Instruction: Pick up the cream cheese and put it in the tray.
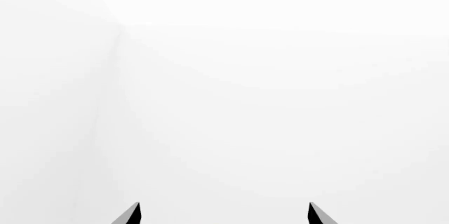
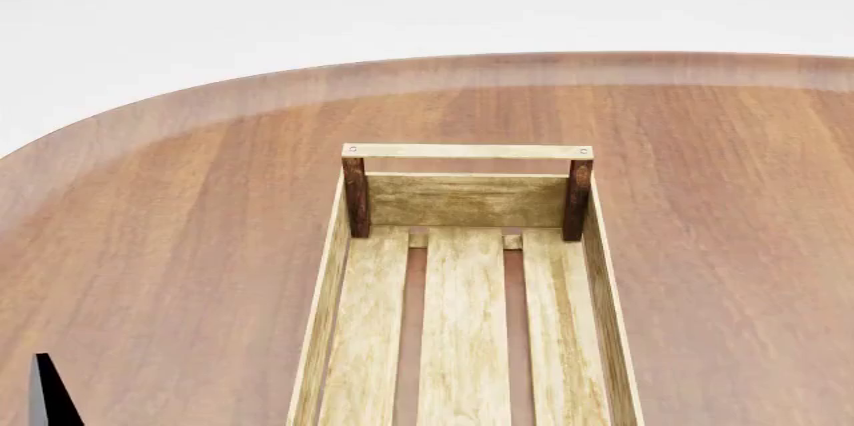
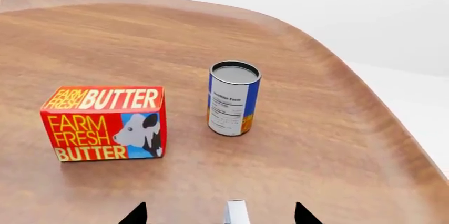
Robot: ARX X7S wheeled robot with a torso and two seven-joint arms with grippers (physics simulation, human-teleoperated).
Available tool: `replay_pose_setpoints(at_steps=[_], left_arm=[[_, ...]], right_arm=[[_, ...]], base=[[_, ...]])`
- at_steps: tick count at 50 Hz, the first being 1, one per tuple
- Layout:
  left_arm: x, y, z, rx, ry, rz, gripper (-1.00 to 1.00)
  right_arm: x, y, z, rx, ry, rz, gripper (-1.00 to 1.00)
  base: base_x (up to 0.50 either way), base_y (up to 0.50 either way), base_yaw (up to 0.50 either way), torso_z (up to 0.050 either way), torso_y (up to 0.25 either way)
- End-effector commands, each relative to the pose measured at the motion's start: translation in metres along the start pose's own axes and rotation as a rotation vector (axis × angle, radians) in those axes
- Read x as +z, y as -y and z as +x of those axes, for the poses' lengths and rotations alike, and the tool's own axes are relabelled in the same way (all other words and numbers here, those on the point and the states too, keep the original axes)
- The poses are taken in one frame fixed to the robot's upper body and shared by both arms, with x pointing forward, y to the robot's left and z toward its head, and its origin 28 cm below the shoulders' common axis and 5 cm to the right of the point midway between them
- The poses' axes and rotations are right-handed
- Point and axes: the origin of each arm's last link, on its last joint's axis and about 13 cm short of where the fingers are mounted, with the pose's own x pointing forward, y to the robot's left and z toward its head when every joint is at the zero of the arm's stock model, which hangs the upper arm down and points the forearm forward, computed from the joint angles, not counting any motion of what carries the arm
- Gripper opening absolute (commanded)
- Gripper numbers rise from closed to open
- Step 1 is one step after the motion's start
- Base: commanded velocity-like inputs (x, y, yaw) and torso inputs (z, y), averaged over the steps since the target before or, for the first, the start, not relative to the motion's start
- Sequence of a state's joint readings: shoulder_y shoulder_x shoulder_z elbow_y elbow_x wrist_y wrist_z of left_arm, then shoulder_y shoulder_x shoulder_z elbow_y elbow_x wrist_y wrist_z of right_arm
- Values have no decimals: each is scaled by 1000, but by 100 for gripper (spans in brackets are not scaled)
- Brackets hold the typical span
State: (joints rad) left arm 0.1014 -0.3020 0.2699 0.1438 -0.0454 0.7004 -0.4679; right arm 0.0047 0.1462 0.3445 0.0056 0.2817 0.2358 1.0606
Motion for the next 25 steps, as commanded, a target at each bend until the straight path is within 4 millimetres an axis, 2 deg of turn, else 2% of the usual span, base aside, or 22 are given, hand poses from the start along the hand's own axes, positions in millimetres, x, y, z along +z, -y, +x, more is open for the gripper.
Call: replay_pose_setpoints(at_steps=[1, 25], left_arm=[[0, 0, 1, 1, 1, 1, 100], [-1, -1, 1, 5, 4, 5, 100]], right_arm=[[-3, 1, 4, -22, -10, -2, 100], [-12, 4, 21, -97, -49, -15, 100]], base=[[0, 0, 0, 0, 0], [0, 0, 0, 0, 0]])
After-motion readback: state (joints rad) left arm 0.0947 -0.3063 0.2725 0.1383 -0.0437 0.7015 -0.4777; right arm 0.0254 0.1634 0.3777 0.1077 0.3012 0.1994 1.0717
